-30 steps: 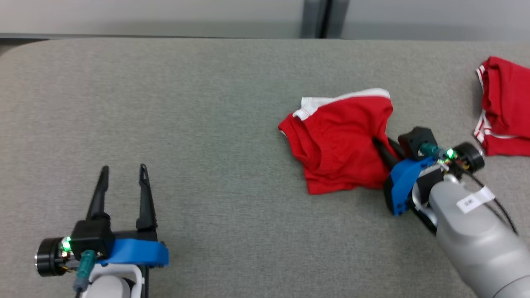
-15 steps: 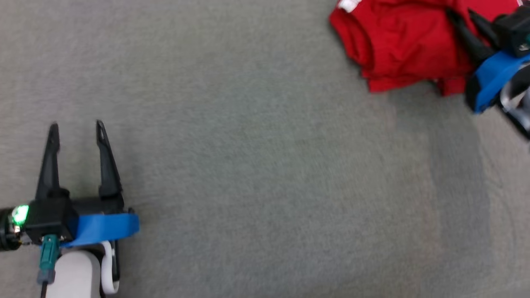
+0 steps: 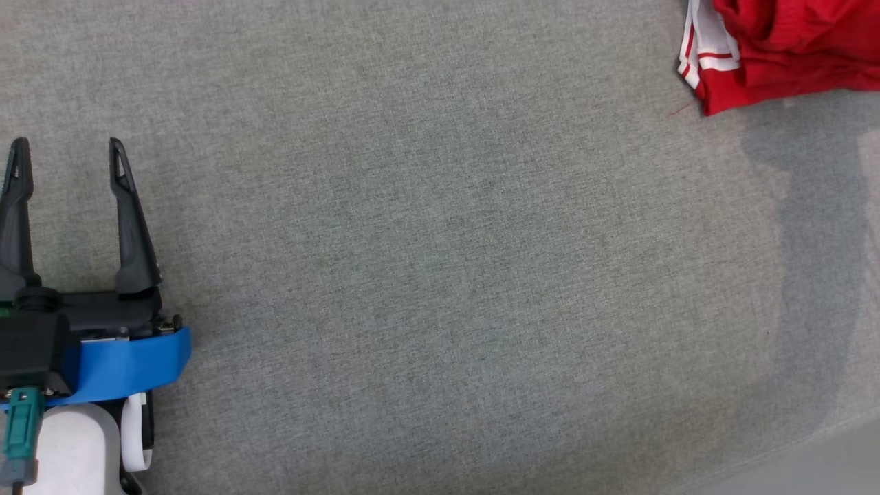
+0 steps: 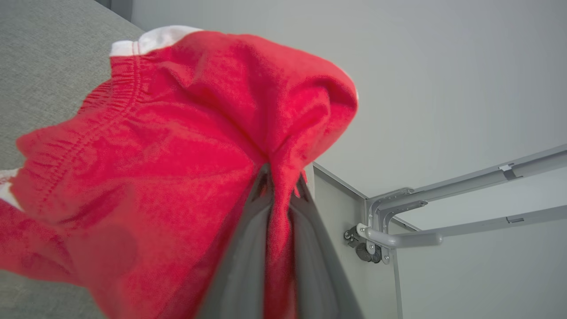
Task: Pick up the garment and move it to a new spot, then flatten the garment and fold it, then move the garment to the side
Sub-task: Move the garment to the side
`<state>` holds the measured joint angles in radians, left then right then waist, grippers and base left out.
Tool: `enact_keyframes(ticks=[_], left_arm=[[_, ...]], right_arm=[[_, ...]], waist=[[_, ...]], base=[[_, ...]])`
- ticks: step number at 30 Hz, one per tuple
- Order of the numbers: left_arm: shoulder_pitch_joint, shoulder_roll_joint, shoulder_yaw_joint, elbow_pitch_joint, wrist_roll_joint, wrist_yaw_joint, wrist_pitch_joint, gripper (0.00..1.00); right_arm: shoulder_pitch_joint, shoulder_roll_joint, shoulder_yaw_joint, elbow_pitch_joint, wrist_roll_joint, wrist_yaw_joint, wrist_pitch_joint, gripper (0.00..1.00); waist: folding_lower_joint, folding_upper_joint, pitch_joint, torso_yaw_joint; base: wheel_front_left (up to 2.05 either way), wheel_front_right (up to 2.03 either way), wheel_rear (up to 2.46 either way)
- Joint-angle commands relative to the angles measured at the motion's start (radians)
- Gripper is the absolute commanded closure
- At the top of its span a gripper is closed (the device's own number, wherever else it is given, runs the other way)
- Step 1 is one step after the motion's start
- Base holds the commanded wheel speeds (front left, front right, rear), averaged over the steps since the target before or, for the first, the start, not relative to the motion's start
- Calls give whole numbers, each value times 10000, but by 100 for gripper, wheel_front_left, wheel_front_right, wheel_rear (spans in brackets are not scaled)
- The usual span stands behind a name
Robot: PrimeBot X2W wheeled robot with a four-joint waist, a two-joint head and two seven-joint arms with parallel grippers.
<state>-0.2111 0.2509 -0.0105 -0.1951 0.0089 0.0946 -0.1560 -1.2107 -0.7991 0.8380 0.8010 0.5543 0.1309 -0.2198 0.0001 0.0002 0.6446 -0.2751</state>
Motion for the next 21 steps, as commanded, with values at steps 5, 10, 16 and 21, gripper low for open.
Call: enact_keyframes(ticks=[5,10,16,21], left_arm=[[-213,181,58,-303,66,24,174,0],[-193,243,122,-461,58,95,300,0],[-273,133,-74,-304,-19,117,180,0],[-20,-3,-43,86,-203,235,-146,0]], right_arm=[[-393,204,20,771,228,-2,138,100],[-706,927,-127,2142,250,-2,323,85],[-1113,1550,-268,3552,114,0,84,0],[-1213,1779,-494,3934,-226,0,-407,0]], waist=[[-1,-2,216,96],[-1,-2,376,178],[-1,-2,327,489],[-1,-2,-212,693]], base=[[0,0,0],[0,0,0],[0,0,0],[0,0,0]])
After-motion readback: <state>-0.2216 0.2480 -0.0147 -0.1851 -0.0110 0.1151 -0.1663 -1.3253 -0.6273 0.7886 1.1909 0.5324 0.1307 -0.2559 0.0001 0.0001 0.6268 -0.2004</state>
